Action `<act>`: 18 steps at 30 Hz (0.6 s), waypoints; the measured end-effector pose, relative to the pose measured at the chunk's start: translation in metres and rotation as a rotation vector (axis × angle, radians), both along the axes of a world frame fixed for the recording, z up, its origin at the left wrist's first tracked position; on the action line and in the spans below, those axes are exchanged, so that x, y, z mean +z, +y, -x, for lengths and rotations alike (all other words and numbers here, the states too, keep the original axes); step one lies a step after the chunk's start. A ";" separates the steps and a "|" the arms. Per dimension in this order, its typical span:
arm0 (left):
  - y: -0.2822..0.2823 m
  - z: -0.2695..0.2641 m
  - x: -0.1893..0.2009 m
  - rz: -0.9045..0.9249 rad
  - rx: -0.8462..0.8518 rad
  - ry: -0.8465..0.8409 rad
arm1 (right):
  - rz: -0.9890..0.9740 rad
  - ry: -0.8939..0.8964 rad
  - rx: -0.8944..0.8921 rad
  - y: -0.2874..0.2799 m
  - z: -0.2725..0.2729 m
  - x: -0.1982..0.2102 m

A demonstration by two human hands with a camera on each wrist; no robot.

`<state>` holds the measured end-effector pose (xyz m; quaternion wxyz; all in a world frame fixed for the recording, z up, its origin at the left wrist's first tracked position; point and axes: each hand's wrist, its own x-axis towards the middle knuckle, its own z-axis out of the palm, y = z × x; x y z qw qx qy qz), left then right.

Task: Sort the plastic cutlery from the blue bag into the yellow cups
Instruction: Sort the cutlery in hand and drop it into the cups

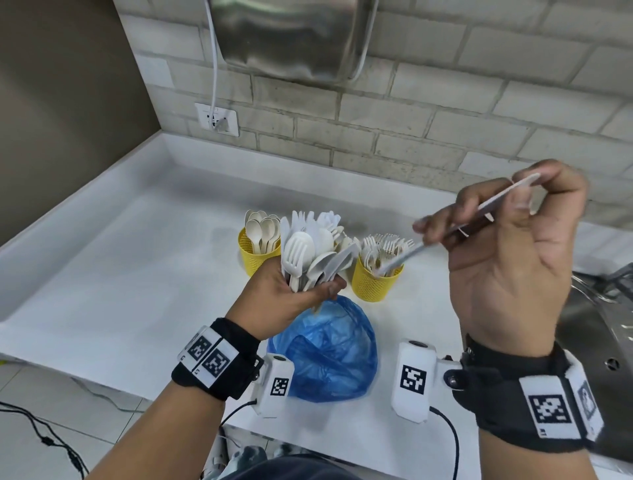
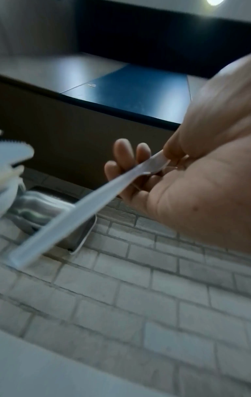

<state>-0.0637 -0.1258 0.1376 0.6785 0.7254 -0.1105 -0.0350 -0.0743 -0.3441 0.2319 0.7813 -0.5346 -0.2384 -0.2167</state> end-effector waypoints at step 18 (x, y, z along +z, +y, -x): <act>-0.004 0.004 0.004 0.052 -0.062 0.038 | 0.635 0.126 -0.074 0.023 -0.001 -0.033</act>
